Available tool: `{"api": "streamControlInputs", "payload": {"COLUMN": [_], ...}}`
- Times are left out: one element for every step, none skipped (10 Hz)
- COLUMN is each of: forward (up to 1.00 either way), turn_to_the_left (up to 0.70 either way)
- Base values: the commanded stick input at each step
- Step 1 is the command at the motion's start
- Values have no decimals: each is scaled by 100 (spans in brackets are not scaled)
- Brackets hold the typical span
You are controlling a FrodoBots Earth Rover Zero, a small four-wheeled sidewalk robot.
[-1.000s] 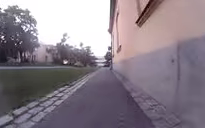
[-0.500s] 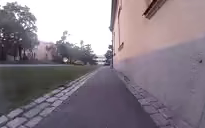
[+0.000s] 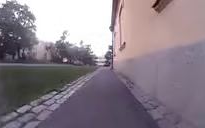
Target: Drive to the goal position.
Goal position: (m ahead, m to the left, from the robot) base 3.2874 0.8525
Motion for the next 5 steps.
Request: {"api": "streamControlInputs", "payload": {"forward": [85, 85, 85, 85, 85], "turn_to_the_left": [0, 0, 0, 0, 0]}}
